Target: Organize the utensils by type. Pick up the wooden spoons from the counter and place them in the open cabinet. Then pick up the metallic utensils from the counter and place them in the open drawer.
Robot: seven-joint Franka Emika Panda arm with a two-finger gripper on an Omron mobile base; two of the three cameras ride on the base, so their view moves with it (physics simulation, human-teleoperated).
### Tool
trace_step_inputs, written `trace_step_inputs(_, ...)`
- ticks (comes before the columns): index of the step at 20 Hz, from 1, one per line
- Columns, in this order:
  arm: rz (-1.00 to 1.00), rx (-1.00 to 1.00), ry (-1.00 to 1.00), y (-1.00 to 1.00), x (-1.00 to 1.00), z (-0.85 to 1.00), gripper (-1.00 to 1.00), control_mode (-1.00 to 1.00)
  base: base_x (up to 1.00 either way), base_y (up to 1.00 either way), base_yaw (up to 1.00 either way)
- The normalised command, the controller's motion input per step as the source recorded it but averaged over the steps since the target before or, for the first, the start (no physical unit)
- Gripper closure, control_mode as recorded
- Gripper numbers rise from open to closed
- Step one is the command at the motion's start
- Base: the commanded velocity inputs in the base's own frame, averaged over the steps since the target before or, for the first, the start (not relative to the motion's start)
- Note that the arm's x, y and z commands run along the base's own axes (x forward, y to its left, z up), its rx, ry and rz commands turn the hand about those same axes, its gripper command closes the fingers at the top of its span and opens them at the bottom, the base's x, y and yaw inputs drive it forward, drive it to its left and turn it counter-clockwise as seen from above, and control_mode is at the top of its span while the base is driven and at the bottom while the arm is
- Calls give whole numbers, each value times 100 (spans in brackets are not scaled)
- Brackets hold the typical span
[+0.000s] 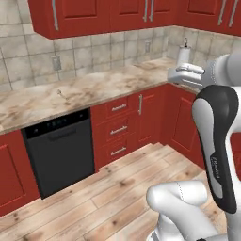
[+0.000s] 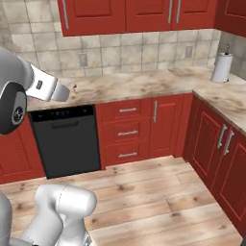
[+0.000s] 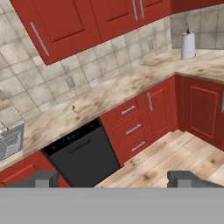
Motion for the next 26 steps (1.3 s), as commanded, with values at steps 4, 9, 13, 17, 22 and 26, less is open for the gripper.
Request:
trace_step_inputs(4,0,0,0,0,0,0,-100,100,47,56,43)
trace_step_inputs(9,0,0,0,0,0,0,-100,100,88,22,53)
trace_step_inputs(13,0,0,0,0,0,0,-100,100,100,-26,62)
trace_step_inputs(17,0,0,0,0,0,0,-100,100,88,-15,46)
trace_step_inputs(22,0,0,0,0,0,0,-100,100,35,-49,15)
trace_step_inputs(26,0,0,0,0,0,0,-100,100,16,-43,-4)
